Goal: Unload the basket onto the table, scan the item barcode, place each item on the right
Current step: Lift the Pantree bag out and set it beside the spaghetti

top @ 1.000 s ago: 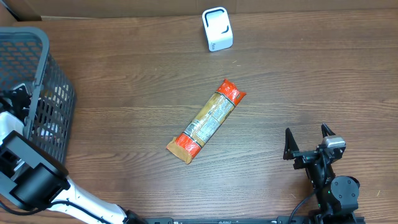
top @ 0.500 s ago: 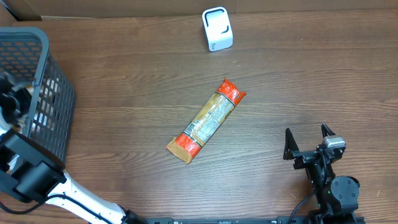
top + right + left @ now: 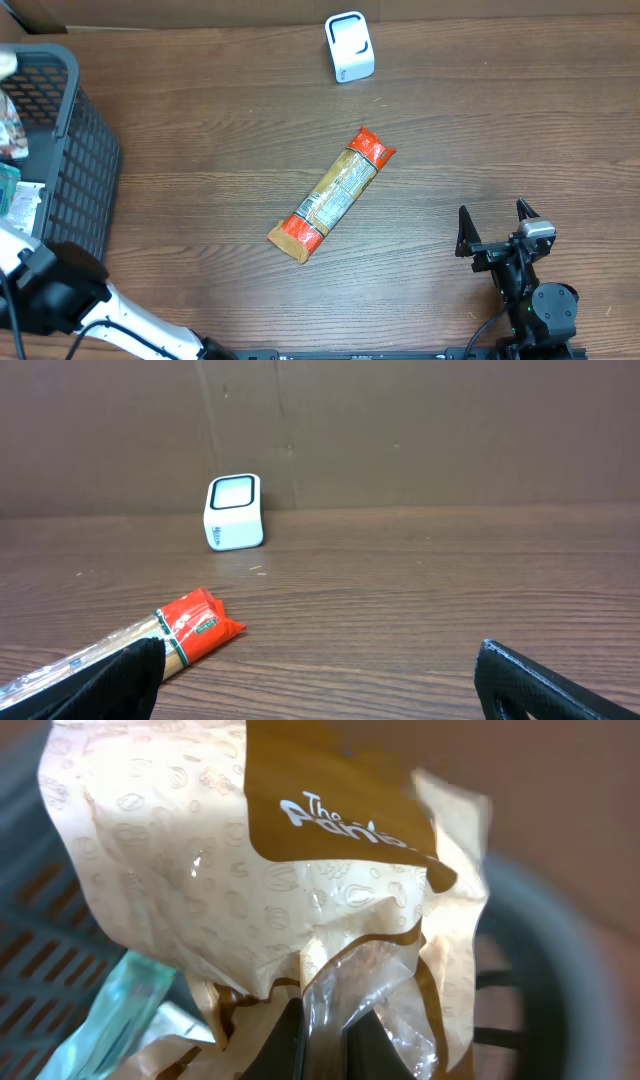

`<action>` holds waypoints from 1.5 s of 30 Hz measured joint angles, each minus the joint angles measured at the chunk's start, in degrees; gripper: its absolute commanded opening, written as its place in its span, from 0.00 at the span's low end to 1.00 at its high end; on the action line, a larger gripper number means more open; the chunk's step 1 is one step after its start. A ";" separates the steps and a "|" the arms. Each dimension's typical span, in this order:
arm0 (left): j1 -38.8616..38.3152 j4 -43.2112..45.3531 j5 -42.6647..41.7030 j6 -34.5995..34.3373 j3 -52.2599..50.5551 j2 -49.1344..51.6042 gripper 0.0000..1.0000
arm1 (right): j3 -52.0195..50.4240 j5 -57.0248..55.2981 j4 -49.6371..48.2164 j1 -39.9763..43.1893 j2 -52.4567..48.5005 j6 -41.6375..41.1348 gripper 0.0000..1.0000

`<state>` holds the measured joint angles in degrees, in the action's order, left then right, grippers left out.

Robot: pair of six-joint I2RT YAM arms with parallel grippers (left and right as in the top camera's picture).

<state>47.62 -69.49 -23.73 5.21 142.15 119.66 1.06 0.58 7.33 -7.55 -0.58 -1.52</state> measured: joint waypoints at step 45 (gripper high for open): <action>-57.72 6.08 11.61 -3.98 -61.72 -11.85 0.68 | 0.00 0.02 0.02 0.02 0.00 0.04 1.00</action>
<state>-10.11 -63.42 -12.12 1.23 80.42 107.81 1.06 0.60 7.35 -7.53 -0.58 -1.48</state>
